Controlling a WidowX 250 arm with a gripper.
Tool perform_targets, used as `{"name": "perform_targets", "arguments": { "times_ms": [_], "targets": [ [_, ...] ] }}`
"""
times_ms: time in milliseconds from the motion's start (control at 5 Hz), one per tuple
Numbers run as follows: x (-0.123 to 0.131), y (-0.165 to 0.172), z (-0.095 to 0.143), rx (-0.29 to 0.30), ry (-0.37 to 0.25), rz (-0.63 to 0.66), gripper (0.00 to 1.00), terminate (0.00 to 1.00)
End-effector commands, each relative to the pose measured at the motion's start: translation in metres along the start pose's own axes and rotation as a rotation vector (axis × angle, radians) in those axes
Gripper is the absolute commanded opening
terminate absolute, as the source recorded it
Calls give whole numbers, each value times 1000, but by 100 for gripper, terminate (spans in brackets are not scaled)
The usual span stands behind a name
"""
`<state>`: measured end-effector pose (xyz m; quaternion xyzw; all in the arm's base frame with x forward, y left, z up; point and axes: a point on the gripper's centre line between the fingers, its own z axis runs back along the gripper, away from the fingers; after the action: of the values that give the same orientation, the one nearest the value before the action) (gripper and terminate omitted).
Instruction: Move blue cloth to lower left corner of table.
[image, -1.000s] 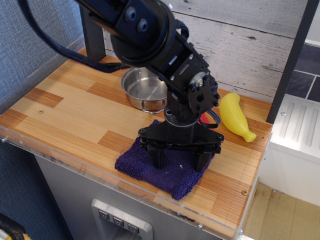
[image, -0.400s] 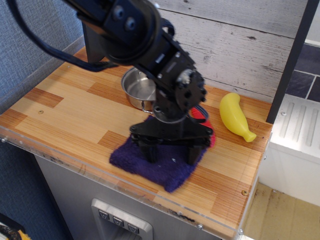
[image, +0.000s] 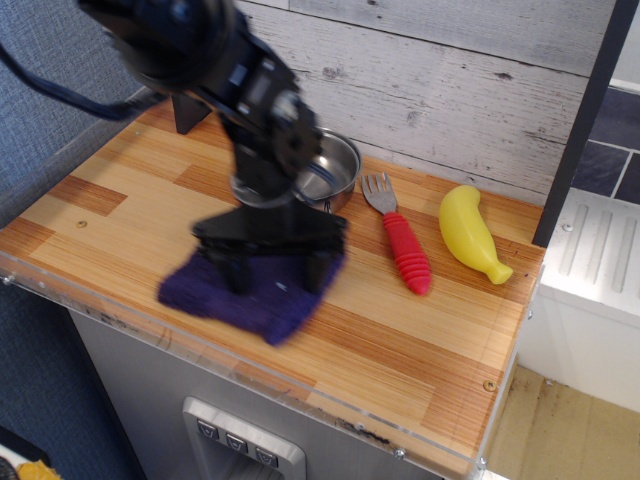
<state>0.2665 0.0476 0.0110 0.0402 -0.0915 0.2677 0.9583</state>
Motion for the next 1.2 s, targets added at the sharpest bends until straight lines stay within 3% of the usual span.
{"name": "perform_targets", "arguments": {
  "times_ms": [0, 400, 1000],
  "targets": [
    [41, 67, -11, 18, 29, 106, 100, 0],
    [83, 118, -17, 6, 30, 189, 100, 0],
    [77, 82, 2, -45, -4, 101, 100, 0]
  ]
}}
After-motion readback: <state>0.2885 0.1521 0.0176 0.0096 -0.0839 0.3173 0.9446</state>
